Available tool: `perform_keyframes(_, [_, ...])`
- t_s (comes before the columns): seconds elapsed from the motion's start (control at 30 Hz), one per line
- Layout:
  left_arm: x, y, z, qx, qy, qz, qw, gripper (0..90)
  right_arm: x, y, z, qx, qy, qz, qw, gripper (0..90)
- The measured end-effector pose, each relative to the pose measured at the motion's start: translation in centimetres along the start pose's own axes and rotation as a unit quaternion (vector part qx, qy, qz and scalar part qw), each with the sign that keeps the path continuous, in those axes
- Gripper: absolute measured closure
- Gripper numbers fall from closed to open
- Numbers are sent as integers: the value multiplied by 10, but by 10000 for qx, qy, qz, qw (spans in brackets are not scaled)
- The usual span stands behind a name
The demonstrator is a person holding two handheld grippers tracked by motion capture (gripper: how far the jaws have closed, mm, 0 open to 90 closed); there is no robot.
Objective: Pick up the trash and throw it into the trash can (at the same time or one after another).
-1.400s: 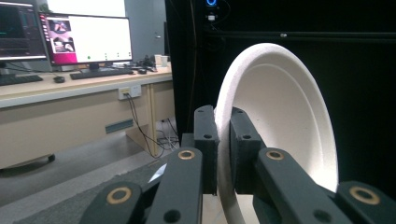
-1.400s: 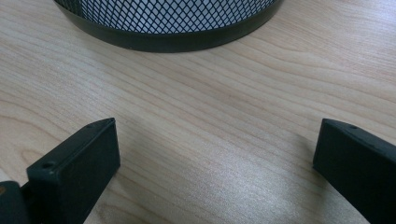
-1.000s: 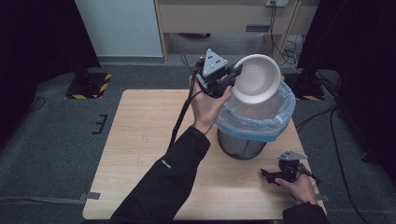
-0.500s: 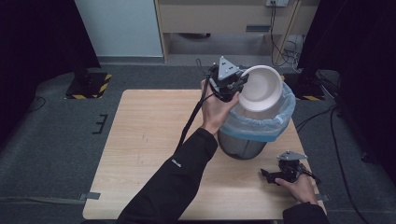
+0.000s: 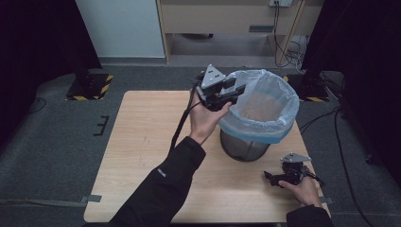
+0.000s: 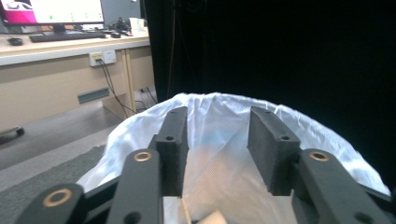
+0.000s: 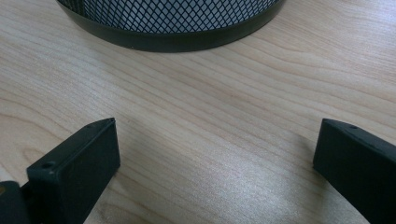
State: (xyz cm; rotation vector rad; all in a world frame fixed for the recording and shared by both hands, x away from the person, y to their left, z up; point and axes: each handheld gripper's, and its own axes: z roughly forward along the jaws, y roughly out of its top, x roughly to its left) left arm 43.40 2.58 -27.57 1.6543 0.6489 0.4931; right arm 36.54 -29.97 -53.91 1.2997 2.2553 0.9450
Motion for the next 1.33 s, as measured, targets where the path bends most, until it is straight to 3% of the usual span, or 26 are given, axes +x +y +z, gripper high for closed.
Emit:
perform_keyframes(0.2, [9, -28, -47, 102, 159, -12, 9998, 450, 1, 0, 0, 26, 7, 39, 10000, 8])
perform_keyframes(0.37, [16, -59, -74, 421, 296, -31, 9987, 373, 1, 0, 0, 25, 6, 37, 10000, 8])
perform_keyframes(0.47, [19, -87, -88, 725, 344, -24, 9968, 341, 1, 0, 0, 24, 6, 33, 10000, 8])
perform_keyframes(0.6, [24, -135, -105, 1351, 419, -122, 9899, 291, 1, 0, 0, 24, 7, 38, 10000, 8])
perform_keyframes(0.63, [24, -135, -105, 1351, 419, -122, 9899, 281, 1, 0, 0, 24, 7, 38, 10000, 8])
perform_keyframes(0.67, [25, -152, -111, 1599, 441, -135, 9861, 281, 1, 0, 0, 24, 6, 37, 10000, 8])
perform_keyframes(0.7, [26, -160, -113, 1688, 455, -168, 9845, 277, 1, 0, 0, 24, 6, 36, 10000, 8])
perform_keyframes(0.73, [28, -177, -120, 1876, 468, -296, 9807, 263, 1, 0, 0, 24, 6, 34, 10000, 8])
perform_keyframes(0.8, [31, -194, -126, 2119, 515, -404, 9751, 251, 1, 0, 0, 23, 5, 34, 10000, 8])
perform_keyframes(0.83, [33, -204, -130, 2279, 545, -466, 9710, 240, 1, 0, 0, 24, 5, 36, 10000, 8])
perform_keyframes(0.9, [37, -216, -136, 2473, 579, -563, 9656, 228, 1, 0, 0, 25, 6, 37, 10000, 8])
perform_keyframes(1.0, [44, -232, -146, 2830, 642, -729, 9542, 207, 1, 0, 0, 23, 5, 34, 10000, 8])
perform_keyframes(1.07, [48, -240, -154, 2969, 779, -711, 9491, 192, 1, 0, 0, 24, 5, 35, 10000, 8])
perform_keyframes(1.1, [48, -240, -154, 2969, 779, -711, 9491, 183, 1, 0, 0, 25, 6, 34, 10000, 8])
perform_keyframes(1.13, [53, -247, -164, 3151, 939, -729, 9416, 182, 0, 0, 0, 15, 2, -5, 10000, 8])
perform_keyframes(1.17, [54, -250, -167, 3200, 989, -756, 9392, 180, 0, 0, 0, 15, 3, -3, 10000, 8])
perform_keyframes(1.2, [56, -253, -170, 3292, 1051, -787, 9351, 172, 0, 0, 0, 15, 3, -6, 10000, 8])
perform_keyframes(1.23, [56, -253, -170, 3292, 1051, -787, 9351, 169, 0, 0, 0, 15, 3, -8, 10000, 8])
perform_keyframes(1.27, [59, -258, -177, 3464, 1162, -823, 9272, 168, 0, 0, 0, 15, 4, -9, 10000, 8])
perform_keyframes(1.3, [61, -259, -180, 3562, 1218, -822, 9228, 162, 0, 0, 0, 16, 4, -9, 10000, 7])
perform_keyframes(1.33, [62, -260, -181, 3604, 1251, -829, 9207, 148, 1, 0, 0, 20, 7, 17, 10000, 7])
